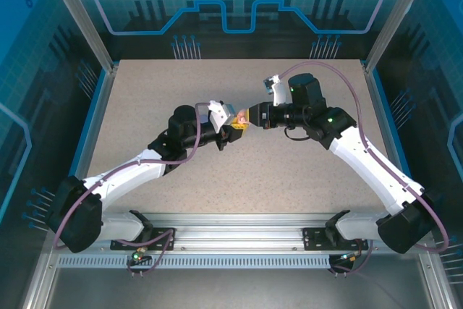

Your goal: Insert wireless bluetooth earbuds into charging case

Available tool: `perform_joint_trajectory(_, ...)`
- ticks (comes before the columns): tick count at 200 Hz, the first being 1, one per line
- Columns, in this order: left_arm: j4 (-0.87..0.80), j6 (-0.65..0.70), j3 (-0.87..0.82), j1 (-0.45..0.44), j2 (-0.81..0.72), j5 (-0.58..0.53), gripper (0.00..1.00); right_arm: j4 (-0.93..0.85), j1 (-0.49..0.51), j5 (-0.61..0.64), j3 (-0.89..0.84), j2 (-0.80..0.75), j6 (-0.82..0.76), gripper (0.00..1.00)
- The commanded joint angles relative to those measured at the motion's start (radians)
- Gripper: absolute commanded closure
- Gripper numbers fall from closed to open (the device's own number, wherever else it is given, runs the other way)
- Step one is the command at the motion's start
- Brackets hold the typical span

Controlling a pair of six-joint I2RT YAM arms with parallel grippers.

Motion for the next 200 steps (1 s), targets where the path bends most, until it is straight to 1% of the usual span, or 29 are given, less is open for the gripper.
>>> perform_joint_trajectory(1,0.020,0.033,0.027,-0.008,-0.034,0.000,0.93,-0.035,0.018,-0.003,0.029,0.007,-0.013,0.78)
perform_joint_trajectory(73,-0.012,0.029,0.043,-0.007,-0.027,-0.043,0.94,-0.050,0.020,-0.019,0.038,0.013,-0.018,0.78)
perform_joint_trajectory(112,0.008,0.037,0.034,-0.007,-0.036,-0.010,0.93,-0.060,0.019,-0.009,0.041,0.027,-0.016,0.78)
perform_joint_trajectory(160,0.026,0.041,0.027,-0.008,-0.050,0.058,0.94,-0.062,0.019,0.002,0.041,0.033,-0.012,0.78)
perform_joint_trajectory(200,0.021,0.039,0.032,-0.008,-0.051,0.067,0.94,-0.068,0.018,0.011,0.046,0.033,-0.012,0.78)
